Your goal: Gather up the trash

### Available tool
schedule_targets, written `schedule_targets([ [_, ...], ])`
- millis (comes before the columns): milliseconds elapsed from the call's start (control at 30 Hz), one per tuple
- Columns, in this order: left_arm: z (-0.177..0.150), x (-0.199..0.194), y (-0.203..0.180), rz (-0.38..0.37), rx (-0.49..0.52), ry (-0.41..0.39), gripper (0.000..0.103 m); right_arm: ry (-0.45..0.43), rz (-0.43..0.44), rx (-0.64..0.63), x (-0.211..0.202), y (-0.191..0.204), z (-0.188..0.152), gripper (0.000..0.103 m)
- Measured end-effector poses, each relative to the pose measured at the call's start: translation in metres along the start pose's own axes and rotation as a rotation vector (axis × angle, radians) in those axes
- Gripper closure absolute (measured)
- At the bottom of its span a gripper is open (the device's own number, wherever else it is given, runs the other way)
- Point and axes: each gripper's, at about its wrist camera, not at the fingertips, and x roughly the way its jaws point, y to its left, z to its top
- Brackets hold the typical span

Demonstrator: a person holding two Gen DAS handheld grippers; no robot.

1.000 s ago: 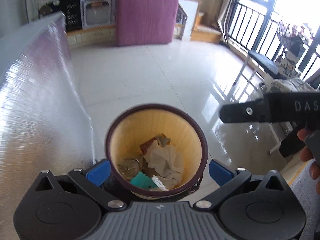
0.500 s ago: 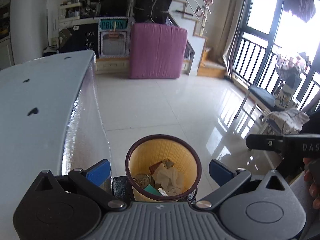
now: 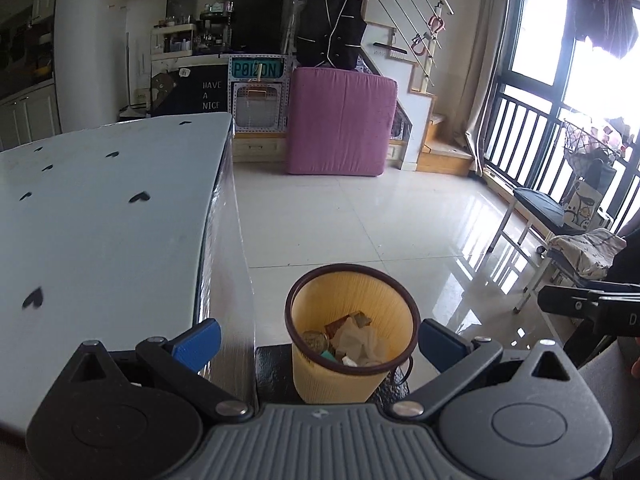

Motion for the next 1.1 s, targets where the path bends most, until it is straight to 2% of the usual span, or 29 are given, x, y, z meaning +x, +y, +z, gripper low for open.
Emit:
schedule_targets([
  [267,-0.022,-0.014,0.005,0.005,-0.019,-0.01,0.0,0.001,-0.037,-0.044,-0.017,0.017,-0.027,0.0],
  [633,-0.05,-0.026,0.012,0.066,-0.002,-0.008,0.0,-0.014,-0.052,-0.027,-0.03,0.022,-0.054,0.0],
  [833,-0.054,-0.031,0.022,0.078,-0.034,-0.018,0.0,-0.018,-0.068,-0.039,-0.032,0.027,-0.064,0.0],
  [1100,-0.06,-0.033,0.017,0.079,-0.013,-0.016,0.0,-0.015,-0.078,0.002,-0.035,0.022,-0.073,0.0],
])
